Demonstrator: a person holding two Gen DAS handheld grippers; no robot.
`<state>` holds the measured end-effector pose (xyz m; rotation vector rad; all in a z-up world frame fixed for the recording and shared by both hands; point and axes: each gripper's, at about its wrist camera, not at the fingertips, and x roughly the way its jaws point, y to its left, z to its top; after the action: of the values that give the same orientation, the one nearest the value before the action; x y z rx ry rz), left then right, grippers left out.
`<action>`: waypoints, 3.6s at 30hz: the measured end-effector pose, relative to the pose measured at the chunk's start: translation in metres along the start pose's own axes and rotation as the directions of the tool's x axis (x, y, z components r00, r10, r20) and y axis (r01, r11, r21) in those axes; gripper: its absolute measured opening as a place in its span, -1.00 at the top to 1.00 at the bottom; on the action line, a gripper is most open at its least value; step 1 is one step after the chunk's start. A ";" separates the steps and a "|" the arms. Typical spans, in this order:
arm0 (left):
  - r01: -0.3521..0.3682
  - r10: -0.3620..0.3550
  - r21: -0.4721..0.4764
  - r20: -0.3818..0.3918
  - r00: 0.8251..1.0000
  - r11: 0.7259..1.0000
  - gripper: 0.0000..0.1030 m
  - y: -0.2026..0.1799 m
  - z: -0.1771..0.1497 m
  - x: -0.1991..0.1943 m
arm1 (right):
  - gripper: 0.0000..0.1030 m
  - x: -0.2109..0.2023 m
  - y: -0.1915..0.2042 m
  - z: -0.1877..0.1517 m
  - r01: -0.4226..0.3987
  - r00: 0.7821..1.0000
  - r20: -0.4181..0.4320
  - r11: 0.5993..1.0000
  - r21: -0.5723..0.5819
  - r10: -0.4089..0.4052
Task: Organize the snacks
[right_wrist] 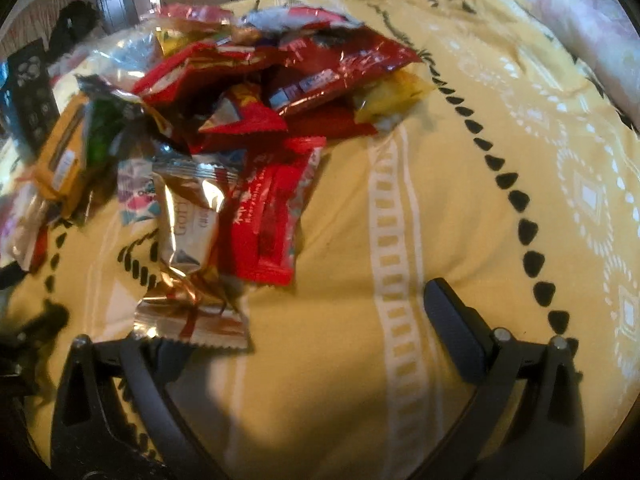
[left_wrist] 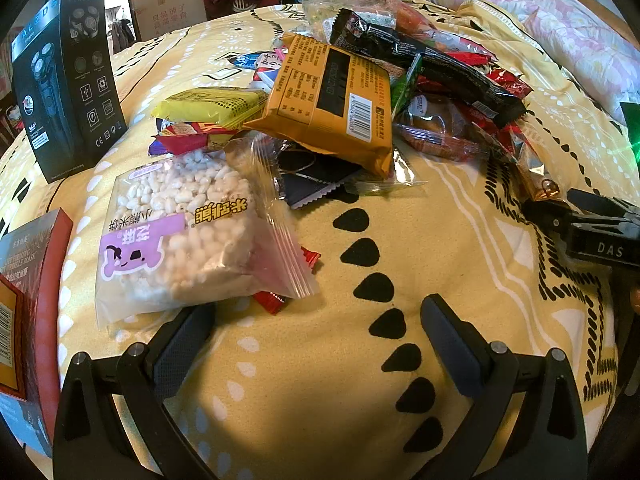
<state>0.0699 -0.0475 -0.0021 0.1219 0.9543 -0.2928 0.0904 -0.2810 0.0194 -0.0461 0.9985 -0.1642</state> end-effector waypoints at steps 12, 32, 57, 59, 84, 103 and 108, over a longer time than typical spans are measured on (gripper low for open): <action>0.000 0.000 0.001 0.002 1.000 1.000 -1.00 0.001 -0.001 0.000 | -1.00 0.000 -0.003 -0.004 -0.022 0.999 0.023 1.000 0.007 0.022; -0.068 0.064 -0.108 -0.044 0.997 0.992 -1.00 -0.006 0.011 0.005 | -1.00 0.000 0.009 -0.001 0.031 0.999 0.008 0.999 -0.025 -0.031; -0.236 0.277 -0.271 0.125 0.953 0.933 -1.00 -0.004 0.013 -0.180 | -1.00 -0.003 0.010 -0.004 0.021 1.000 0.013 1.000 -0.012 -0.021; -0.244 0.284 -0.273 0.118 0.951 0.930 -1.00 -0.006 0.011 -0.191 | -1.00 -0.003 0.010 -0.004 0.021 1.000 0.013 1.000 -0.012 -0.021; -0.343 0.375 -0.293 0.058 0.925 0.892 -1.00 -0.012 -0.009 -0.250 | -1.00 -0.003 0.010 -0.004 0.021 1.000 0.012 1.000 -0.013 -0.021; -0.362 0.389 -0.233 0.081 0.918 0.903 -1.00 -0.025 -0.012 -0.250 | -1.00 -0.003 0.010 -0.004 0.020 1.000 0.013 1.000 -0.013 -0.020; -0.339 0.360 -0.243 0.045 0.932 0.909 -1.00 -0.021 -0.013 -0.240 | -1.00 -0.003 0.010 -0.004 0.020 1.000 0.013 1.000 -0.013 -0.020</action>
<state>-0.0767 -0.0179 0.1873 0.0637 0.8531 0.1456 0.0865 -0.2704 0.0182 -0.0691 0.9869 -0.1758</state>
